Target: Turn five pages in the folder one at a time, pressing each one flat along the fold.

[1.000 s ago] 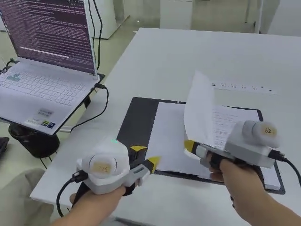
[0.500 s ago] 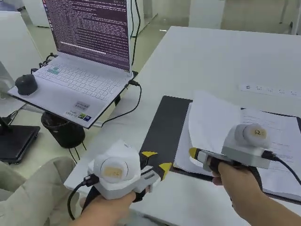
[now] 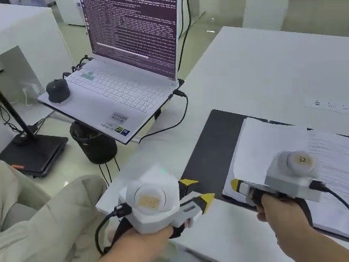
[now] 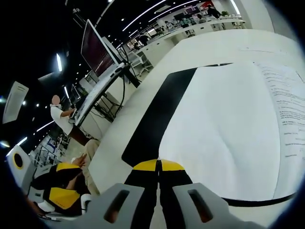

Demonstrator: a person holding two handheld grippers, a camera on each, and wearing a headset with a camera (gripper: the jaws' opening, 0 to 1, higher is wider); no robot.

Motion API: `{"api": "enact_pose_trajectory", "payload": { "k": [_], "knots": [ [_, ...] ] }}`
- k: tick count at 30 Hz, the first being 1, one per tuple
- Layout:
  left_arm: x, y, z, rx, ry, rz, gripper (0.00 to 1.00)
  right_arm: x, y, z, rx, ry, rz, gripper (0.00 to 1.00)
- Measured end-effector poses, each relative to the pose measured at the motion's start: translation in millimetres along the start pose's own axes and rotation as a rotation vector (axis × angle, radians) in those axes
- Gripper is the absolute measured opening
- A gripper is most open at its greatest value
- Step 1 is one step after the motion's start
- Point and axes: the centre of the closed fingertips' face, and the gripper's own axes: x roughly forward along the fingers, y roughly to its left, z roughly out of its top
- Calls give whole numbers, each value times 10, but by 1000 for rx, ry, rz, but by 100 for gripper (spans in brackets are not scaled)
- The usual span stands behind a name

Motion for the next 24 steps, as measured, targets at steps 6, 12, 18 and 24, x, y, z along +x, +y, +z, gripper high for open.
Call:
{"api": "enact_pose_trajectory", "payload": {
  "k": [6, 12, 18, 24],
  "knots": [
    [3, 44, -61, -7, 12, 5, 21, 92, -39, -68, 2, 24, -13, 0],
    [31, 66, -93, -11, 23, 4, 21, 146, -88, -134, 19, 47, -21, 0],
    [78, 67, -101, -8, 32, 3, 21, 164, -96, -153, 32, 46, -10, 0],
    [132, 46, -125, -1, 46, -1, 21, 202, 16, -158, 43, 37, 68, 10]
  ]
}}
